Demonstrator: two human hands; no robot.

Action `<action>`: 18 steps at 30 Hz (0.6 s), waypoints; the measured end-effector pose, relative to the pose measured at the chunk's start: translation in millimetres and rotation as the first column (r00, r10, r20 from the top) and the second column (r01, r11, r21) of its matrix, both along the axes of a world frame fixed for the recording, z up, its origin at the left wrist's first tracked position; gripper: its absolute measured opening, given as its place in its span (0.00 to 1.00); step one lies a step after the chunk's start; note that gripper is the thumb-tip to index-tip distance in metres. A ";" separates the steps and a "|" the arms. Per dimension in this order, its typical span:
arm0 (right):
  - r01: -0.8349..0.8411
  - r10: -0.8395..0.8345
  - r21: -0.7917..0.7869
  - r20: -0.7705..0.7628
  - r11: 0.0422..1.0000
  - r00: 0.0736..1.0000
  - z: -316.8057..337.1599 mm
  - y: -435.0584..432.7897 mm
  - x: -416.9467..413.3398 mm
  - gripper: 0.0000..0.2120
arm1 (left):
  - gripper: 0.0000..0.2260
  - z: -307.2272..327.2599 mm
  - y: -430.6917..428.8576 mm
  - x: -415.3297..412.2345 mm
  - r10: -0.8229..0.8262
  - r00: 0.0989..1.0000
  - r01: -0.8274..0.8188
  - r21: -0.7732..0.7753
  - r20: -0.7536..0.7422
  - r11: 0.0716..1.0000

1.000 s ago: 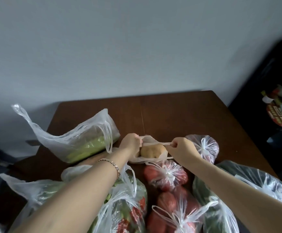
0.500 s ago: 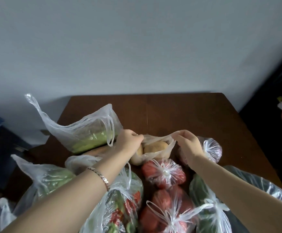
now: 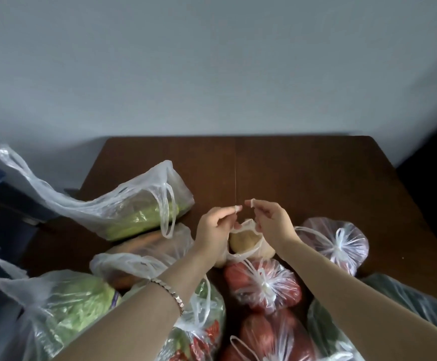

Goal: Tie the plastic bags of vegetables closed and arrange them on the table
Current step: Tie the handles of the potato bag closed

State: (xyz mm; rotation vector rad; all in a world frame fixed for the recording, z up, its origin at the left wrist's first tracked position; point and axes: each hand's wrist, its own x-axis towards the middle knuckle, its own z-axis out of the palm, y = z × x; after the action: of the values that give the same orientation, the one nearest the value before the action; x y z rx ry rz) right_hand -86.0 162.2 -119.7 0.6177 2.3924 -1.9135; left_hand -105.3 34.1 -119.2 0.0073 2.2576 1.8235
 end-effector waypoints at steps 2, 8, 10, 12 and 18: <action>0.028 -0.024 -0.096 0.049 0.995 0.999 -2.2 -1.7 -6.7 0.10 | 0.09 -0.7 4.1 -4.4 0.000 0.998 -0.001 0.025 0.070 1.000; 0.066 -0.027 -0.295 0.137 0.953 0.990 -12.5 -3.7 -10.9 0.09 | 0.12 -0.4 8.0 -18.5 0.110 0.897 -0.218 0.212 0.428 0.953; 0.029 0.024 -0.358 0.141 0.933 0.990 -14.0 -2.4 -9.7 0.11 | 0.13 -4.0 8.2 -21.4 0.089 0.869 -0.222 0.222 0.487 0.950; -0.009 0.062 -0.343 0.142 0.939 0.988 -12.9 0.6 -6.7 0.12 | 0.10 -5.3 8.7 -22.7 0.044 0.859 -0.195 0.247 0.510 0.949; -0.029 0.037 -0.090 0.093 0.996 0.995 -12.8 3.7 -0.2 0.05 | 0.04 -7.3 10.1 -23.2 0.005 0.936 -0.033 0.074 0.353 0.997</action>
State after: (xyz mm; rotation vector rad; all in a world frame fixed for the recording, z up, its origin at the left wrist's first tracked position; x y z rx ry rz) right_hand -86.1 165.9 -132.5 0.6439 2.2343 -1.9187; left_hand -128.5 44.2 -126.6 -0.3053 1.9424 1.7567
